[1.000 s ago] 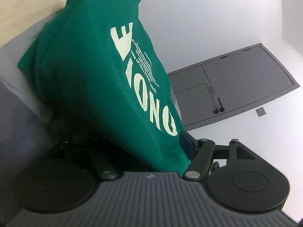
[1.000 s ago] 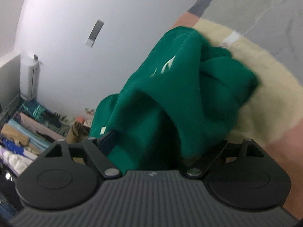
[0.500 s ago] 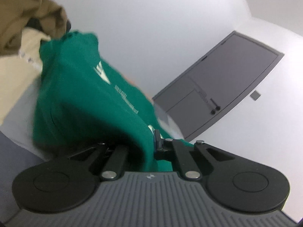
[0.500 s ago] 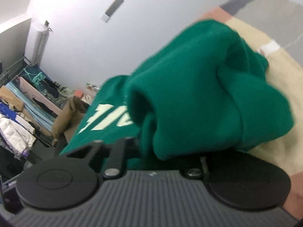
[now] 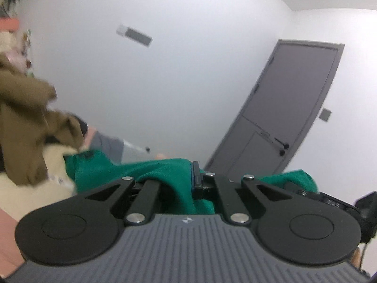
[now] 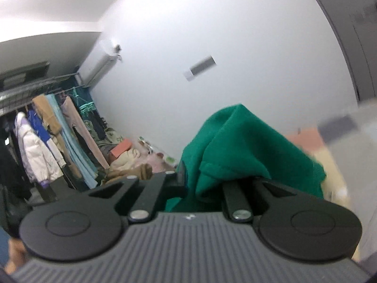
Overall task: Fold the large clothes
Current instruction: 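Lift the green hoodie high with both tools and shake it out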
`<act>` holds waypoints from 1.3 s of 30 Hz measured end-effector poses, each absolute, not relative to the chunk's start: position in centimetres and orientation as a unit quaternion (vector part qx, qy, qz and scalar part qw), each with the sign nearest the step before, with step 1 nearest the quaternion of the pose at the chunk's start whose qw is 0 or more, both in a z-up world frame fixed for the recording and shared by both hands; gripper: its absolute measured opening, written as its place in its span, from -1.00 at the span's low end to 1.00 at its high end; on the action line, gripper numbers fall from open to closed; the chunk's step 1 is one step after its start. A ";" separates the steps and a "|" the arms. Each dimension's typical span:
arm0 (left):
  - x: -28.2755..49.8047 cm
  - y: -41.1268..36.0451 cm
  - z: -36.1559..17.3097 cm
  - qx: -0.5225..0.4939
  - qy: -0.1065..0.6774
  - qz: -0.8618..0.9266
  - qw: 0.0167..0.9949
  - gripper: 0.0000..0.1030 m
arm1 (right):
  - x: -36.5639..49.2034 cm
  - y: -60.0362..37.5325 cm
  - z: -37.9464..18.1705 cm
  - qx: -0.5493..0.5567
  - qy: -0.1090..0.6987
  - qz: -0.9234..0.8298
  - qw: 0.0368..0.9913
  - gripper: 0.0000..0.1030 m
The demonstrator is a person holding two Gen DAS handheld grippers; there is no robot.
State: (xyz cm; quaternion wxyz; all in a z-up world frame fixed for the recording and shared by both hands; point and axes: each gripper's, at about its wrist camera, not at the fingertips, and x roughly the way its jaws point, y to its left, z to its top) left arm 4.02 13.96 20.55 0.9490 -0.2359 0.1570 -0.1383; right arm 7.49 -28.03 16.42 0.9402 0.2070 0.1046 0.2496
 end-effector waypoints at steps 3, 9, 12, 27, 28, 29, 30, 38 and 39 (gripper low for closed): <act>2.6 13.9 25.3 -0.235 0.128 -0.125 0.956 -0.89 | 5.6 -27.7 21.1 0.194 0.083 0.245 0.946 -0.77; -0.8 13.5 35.4 -0.210 0.080 -0.106 0.969 -0.89 | 1.9 -27.4 29.6 0.163 0.042 0.239 0.956 -0.77; -2.3 13.7 39.8 -0.182 0.054 -0.106 0.976 -0.89 | 0.0 -27.2 33.1 0.143 0.009 0.248 0.958 -0.77; 7.0 12.2 42.0 -0.141 0.088 -0.123 0.978 -0.88 | 6.0 -26.0 37.3 0.088 0.014 0.210 0.974 -0.76; 9.0 12.2 40.5 -0.143 0.096 -0.118 0.978 -0.88 | 7.5 -25.7 36.4 0.085 0.026 0.209 0.974 -0.76; 11.0 12.1 38.9 -0.145 0.106 -0.114 0.977 -0.88 | 9.2 -25.5 35.3 0.085 0.036 0.209 0.974 -0.76; 13.3 12.1 37.2 -0.143 0.115 -0.109 0.977 -0.88 | 11.4 -25.3 34.0 0.088 0.049 0.208 0.973 -0.76; 30.2 12.3 23.3 -0.151 0.178 -0.071 0.970 -0.88 | 29.4 -22.0 21.7 0.109 0.137 0.168 0.970 -0.76; 32.4 12.4 21.2 -0.152 0.186 -0.068 0.968 -0.88 | 32.1 -21.5 19.6 0.109 0.145 0.162 0.970 -0.76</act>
